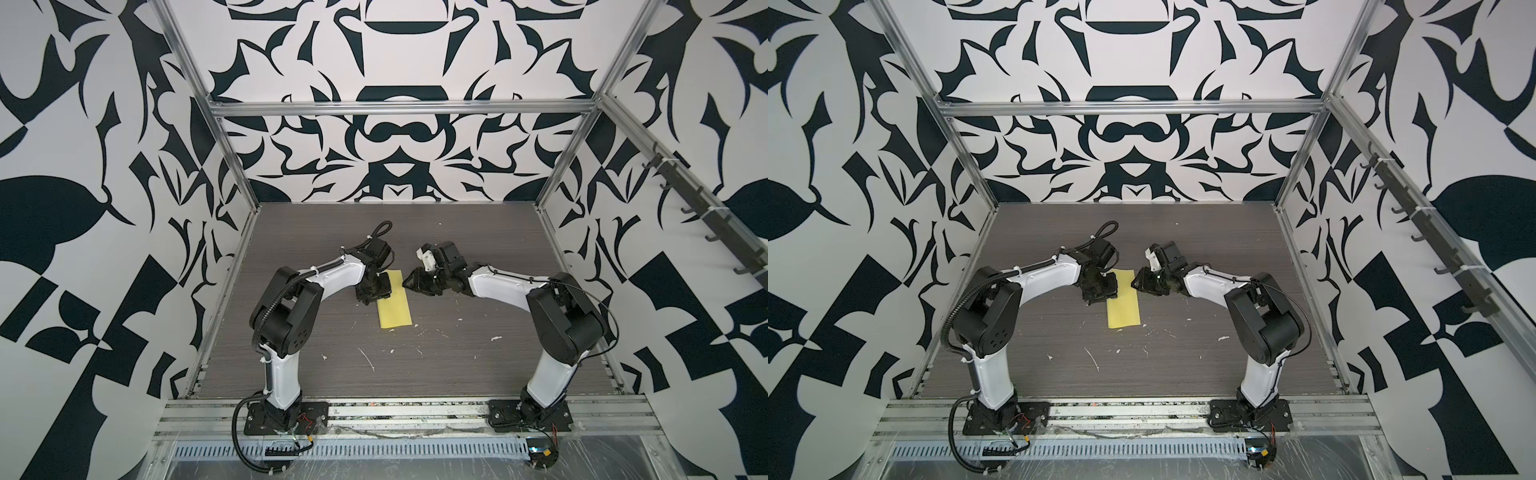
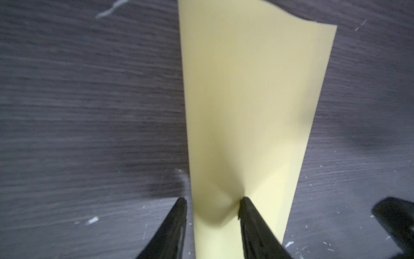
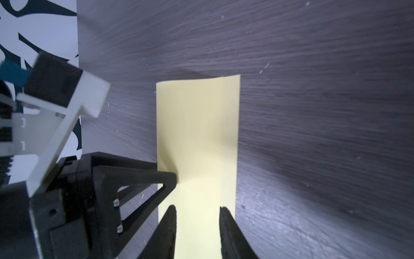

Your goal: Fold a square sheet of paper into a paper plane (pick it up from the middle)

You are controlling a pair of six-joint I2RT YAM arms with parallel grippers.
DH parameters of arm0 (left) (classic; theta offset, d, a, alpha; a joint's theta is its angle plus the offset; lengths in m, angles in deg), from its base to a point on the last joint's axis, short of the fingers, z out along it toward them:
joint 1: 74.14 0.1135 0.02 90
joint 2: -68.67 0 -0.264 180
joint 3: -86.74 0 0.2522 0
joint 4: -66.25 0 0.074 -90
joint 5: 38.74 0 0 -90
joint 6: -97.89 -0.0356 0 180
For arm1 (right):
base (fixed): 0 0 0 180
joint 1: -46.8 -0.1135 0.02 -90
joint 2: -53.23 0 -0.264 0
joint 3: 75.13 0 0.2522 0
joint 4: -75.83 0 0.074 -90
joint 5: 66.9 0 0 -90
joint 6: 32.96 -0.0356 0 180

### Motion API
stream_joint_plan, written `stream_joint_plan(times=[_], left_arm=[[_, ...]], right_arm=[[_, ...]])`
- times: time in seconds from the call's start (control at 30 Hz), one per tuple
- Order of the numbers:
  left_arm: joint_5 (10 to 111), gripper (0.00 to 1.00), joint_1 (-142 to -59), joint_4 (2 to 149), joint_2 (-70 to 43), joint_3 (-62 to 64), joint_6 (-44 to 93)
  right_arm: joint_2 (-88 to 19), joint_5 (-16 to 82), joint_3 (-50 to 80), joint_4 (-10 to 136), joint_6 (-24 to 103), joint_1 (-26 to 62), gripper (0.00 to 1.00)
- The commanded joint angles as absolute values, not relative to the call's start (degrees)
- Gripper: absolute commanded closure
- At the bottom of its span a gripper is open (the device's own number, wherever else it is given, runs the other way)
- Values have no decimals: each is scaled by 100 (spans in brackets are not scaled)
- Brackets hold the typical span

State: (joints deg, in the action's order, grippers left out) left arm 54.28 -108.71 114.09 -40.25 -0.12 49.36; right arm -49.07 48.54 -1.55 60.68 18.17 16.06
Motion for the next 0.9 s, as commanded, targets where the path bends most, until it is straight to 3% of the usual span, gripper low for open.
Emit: stream_joint_plan(times=[0.0, 0.33, 0.87], left_arm=[[5238, 58, -10860, 11560, -3917, 106, 4927], [5122, 66, -10843, 11398, -3897, 267, 5018], [4964, 66, -10826, 11370, -3922, 384, 5282]], right_arm=[[-4841, 4749, -197, 6120, 1843, 1622, 63], [-4960, 4822, -172, 6146, 1808, 1624, 63], [-5092, 4840, -203, 6146, 1811, 1621, 63]])
